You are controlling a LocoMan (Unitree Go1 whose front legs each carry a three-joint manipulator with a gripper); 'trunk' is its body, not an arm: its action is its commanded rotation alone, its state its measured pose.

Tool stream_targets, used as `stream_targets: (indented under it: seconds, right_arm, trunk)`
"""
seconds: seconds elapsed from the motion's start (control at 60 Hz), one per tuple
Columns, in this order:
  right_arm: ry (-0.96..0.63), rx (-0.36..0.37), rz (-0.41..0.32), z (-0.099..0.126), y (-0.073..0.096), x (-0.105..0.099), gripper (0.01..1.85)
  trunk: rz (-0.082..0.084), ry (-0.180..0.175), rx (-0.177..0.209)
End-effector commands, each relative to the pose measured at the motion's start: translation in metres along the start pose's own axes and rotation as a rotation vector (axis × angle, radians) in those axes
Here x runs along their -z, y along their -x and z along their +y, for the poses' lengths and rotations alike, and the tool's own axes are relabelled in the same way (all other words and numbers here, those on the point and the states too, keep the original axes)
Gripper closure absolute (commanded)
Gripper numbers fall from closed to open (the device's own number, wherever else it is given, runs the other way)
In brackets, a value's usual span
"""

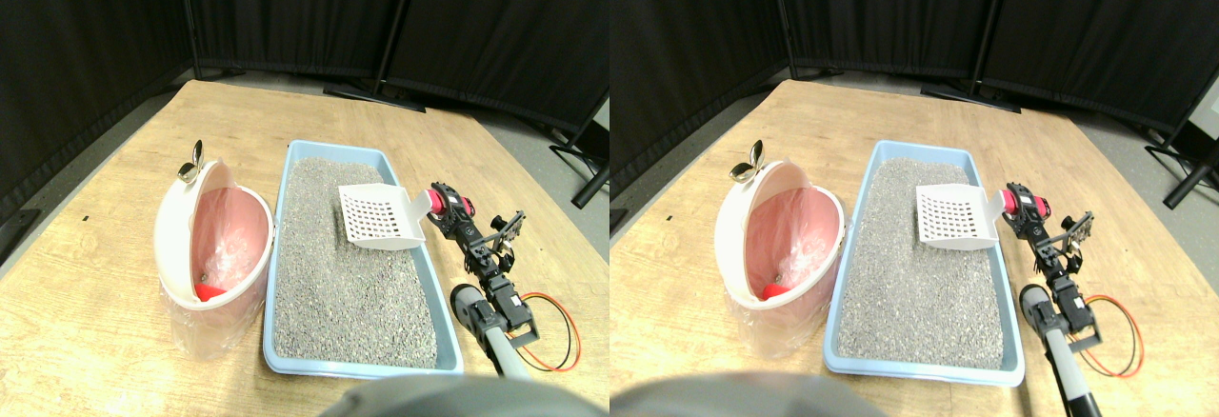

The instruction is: Scoop (unimanual)

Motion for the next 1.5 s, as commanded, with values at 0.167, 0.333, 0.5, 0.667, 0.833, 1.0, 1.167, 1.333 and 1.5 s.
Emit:
stream_targets:
  seconds: [0.167,0.333,0.5,0.667,0.833,1.0,1.167,1.333,1.5]
  right_arm:
    - [0.019,0.003,-0.003,-0.005,0.0,0.008,1.81]
    - [0.002,0.026,0.033,-0.011,0.003,0.018,1.81]
    - [-0.021,0.069,0.073,-0.013,0.008,0.024,1.81]
    - [-0.015,0.15,0.147,-0.014,0.01,0.023,1.35]
    - [-0.007,0.146,0.228,-0.012,0.014,0.014,0.55]
    - [-0.022,0.103,0.224,-0.007,0.015,0.003,0.41]
    - [-0.033,0.087,0.214,-0.003,0.02,-0.006,0.4]
    - [-0.034,0.065,0.182,-0.001,0.031,-0.017,0.47]
    - [-0.017,0.044,0.098,-0.001,0.045,-0.023,0.66]
  trunk:
    - [0.003,0.024,-0.001]
    - [0.009,0.027,-0.008]
    - [0.011,0.027,-0.01]
    - [0.011,0.025,-0.009]
    - [0.015,0.026,-0.009]
    - [0.017,0.026,-0.005]
    - [0.018,0.026,-0.005]
    - [0.02,0.023,0.004]
    - [0.018,0.017,0.017]
